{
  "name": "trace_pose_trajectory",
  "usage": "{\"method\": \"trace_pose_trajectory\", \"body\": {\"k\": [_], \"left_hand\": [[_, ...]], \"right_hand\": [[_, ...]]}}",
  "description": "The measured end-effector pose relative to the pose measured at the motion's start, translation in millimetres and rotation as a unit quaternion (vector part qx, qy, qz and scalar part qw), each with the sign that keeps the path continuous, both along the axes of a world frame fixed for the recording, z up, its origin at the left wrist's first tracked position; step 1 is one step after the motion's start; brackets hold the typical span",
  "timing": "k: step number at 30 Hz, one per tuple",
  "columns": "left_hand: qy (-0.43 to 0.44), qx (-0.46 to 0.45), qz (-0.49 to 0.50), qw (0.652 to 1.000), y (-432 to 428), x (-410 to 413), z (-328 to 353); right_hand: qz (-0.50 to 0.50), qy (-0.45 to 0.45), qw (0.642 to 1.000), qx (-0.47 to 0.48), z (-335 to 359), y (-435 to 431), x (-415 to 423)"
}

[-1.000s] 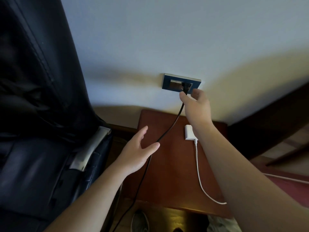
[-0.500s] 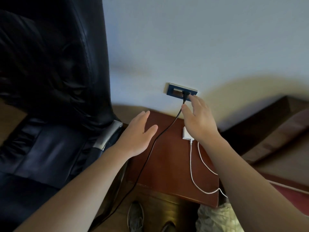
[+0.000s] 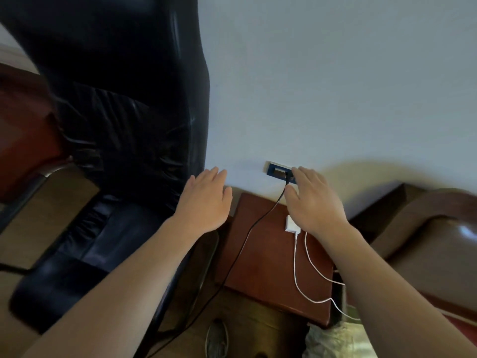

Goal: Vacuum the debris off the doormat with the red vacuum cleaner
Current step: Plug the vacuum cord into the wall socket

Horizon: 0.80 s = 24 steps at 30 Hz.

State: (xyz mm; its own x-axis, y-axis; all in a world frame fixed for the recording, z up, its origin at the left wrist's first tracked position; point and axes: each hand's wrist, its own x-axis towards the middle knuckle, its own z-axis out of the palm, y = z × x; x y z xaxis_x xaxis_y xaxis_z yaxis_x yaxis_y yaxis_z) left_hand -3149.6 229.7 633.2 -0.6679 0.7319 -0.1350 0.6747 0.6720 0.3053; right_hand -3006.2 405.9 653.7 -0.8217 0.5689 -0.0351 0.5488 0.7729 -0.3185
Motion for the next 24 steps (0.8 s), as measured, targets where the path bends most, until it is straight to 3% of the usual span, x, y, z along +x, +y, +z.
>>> {"method": "trace_pose_trajectory", "body": {"k": [8,24], "left_hand": [[0.012,-0.007,0.054,0.998,-51.8,44.3,59.0],[0.02,-0.017,0.244,0.97,-212.3,148.4,122.2]], "right_hand": [[0.047,-0.03,0.997,0.06,46.5,-34.1,32.7],[0.224,-0.03,0.974,0.037,119.7,-142.2,78.6]]}}
